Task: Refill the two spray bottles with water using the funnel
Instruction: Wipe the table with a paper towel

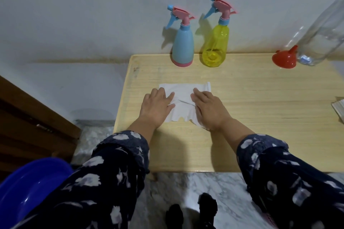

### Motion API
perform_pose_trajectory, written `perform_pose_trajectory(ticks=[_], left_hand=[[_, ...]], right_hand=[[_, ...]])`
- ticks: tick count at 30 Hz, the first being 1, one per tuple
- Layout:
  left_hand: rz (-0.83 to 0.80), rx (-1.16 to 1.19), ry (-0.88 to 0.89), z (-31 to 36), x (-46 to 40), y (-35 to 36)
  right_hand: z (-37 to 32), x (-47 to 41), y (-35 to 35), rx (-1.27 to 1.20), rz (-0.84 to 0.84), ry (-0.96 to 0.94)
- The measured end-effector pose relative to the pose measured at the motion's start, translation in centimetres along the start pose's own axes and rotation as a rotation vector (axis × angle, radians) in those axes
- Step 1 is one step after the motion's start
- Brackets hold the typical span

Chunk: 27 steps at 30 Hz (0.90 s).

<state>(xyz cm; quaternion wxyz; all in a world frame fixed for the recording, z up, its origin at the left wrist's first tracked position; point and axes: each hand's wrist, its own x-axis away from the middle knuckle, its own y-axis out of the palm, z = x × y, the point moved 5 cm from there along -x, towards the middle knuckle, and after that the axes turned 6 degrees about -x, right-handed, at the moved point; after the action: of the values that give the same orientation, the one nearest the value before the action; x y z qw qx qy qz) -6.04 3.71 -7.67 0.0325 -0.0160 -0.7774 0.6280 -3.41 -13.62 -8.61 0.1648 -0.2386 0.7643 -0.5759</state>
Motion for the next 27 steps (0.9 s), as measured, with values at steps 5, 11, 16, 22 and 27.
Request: perform_pose_trajectory(ticks=[5, 11, 16, 22, 27], left_hand=[[-0.110, 0.015, 0.089, 0.1, 0.3, 1.6], [-0.191, 0.119, 0.113, 0.2, 2.3, 1.8], [-0.201, 0.109, 0.129, 0.8, 5.4, 1.7], [-0.212, 0.122, 0.107, 2.0, 9.9, 1.3], [-0.232, 0.169, 0.074, 3.0, 13.3, 0.4]], right_hand=[[-0.3, 0.3, 0.8, -0.068, 0.000, -0.012], [-1.6, 1.9, 0.9, -0.100, 0.013, -0.041], [-2.9, 4.6, 1.1, -0.039, -0.036, -0.053], [-3.7, 8.1, 1.5, -0.042, -0.034, -0.077], [-4.1, 10.8, 1.6, -0.038, -0.091, -0.124]])
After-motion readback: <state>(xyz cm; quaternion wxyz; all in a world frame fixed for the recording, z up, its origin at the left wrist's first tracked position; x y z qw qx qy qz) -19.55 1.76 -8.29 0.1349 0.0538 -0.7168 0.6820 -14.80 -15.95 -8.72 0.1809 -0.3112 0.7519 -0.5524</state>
